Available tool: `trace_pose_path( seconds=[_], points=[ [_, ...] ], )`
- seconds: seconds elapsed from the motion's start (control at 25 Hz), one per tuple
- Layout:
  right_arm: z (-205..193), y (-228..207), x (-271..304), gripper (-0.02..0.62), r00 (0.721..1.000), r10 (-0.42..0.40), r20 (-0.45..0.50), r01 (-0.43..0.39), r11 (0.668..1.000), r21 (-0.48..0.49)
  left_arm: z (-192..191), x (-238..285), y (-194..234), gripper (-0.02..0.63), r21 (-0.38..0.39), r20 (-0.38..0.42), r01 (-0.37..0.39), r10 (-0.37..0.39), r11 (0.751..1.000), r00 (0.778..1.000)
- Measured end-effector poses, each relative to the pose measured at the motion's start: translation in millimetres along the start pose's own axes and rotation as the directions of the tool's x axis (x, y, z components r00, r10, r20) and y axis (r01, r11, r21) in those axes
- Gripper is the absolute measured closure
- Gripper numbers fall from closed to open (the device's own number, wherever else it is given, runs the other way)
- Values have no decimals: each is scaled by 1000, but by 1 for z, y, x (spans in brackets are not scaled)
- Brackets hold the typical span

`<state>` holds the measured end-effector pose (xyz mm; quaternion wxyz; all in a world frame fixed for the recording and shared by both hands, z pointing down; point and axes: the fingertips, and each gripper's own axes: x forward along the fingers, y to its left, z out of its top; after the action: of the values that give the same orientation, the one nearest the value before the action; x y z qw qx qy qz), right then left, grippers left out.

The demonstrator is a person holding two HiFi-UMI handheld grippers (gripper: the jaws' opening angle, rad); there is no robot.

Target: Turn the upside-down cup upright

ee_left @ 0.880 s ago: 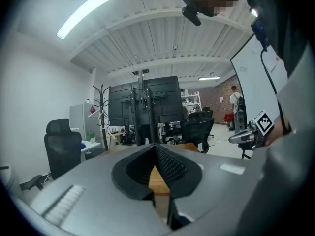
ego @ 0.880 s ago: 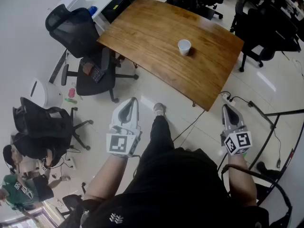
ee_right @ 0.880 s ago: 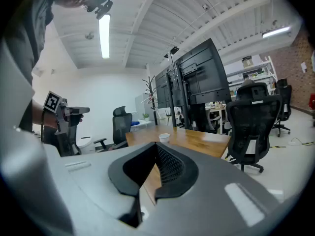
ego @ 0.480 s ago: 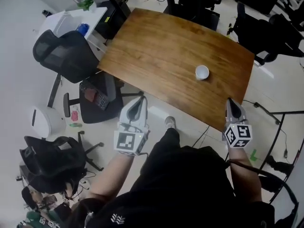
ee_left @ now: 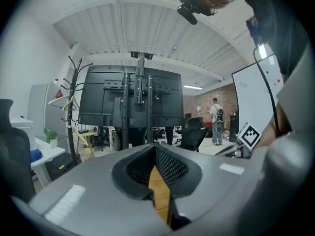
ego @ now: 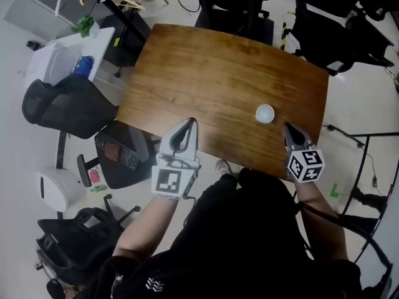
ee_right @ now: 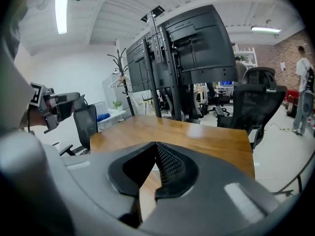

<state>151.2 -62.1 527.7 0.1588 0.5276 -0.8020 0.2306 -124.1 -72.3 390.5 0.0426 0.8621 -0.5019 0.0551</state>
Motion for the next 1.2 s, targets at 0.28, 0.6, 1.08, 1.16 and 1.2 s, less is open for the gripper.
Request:
trace_pose_path(
  seconds=[0.28,0.6,1.08,1.16,1.2],
  points=[
    [-31,-24,43,507,990,69,-125,-53,990,131,17,10,-9,606,29,-10,-14,15,999,1000],
    [-51,-33,75,524,982,48,-180,-2,969,248,7,1,24,606,63,-52,-67,71,996,996],
    [-60,-36,95,577,954,-40,-296,83,988,134,19,-14,50,606,53,-34,-124,126,991,991],
    [-49,-37,89,578,956,-114,-272,112,993,-22,15,-18,54,606,49,-36,-133,135,990,990],
    [-44,-38,85,578,953,-153,-260,130,986,-105,14,-20,55,606,48,-38,-137,139,989,990]
  ],
)
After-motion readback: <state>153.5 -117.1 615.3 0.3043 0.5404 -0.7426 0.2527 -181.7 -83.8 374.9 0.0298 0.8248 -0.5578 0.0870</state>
